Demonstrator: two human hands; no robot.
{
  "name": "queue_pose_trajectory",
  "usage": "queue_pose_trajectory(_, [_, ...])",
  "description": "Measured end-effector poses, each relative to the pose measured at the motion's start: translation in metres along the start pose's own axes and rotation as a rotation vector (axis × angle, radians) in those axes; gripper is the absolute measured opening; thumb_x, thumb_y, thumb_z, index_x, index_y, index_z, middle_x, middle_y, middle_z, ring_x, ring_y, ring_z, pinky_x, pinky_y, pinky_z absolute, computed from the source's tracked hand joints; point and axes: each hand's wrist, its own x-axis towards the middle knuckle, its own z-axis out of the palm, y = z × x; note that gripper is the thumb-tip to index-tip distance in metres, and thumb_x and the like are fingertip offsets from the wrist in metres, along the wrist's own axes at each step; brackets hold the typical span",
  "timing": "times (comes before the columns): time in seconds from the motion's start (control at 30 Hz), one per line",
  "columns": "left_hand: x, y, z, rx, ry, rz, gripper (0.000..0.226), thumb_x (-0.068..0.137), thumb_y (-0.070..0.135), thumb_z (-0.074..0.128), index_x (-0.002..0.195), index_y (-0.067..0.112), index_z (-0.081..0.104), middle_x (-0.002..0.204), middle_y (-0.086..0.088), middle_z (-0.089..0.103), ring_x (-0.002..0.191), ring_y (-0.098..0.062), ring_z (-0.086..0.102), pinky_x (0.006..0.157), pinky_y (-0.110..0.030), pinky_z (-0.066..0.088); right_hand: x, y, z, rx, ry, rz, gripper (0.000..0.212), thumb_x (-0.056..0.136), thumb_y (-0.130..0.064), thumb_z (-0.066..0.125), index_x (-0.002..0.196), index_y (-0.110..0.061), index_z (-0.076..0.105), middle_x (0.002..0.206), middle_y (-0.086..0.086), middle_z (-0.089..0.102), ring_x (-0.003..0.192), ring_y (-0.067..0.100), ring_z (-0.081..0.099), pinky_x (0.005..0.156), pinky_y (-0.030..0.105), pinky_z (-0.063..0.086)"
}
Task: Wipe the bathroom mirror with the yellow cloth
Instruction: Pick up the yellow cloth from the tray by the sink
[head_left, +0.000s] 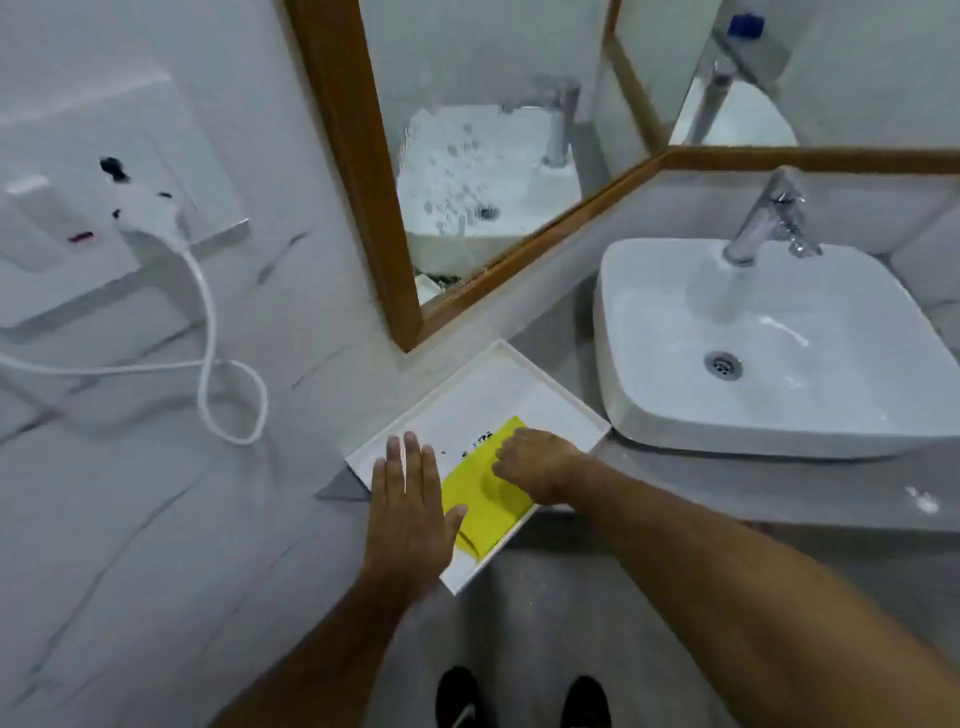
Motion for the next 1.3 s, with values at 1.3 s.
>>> queue_pose_trajectory(1.3, [0.162, 0.001, -0.337, 0.448, 0.504, 0.312, 0.074, 0.096, 0.052, 0.035, 0.144, -0.004, 0.037, 0.153, -0.028, 0.032, 0.145, -0.043, 0.024, 0.114, -0.053, 0.023, -0.059, 0.172, -0.221, 2.445, 1.217, 0.43, 0.035, 0.101, -0.026, 0.056, 0.129, -0.005, 0.059, 0.107, 0.022, 0.071, 0.088, 0.035, 0.067, 0.08, 0.047, 0.055])
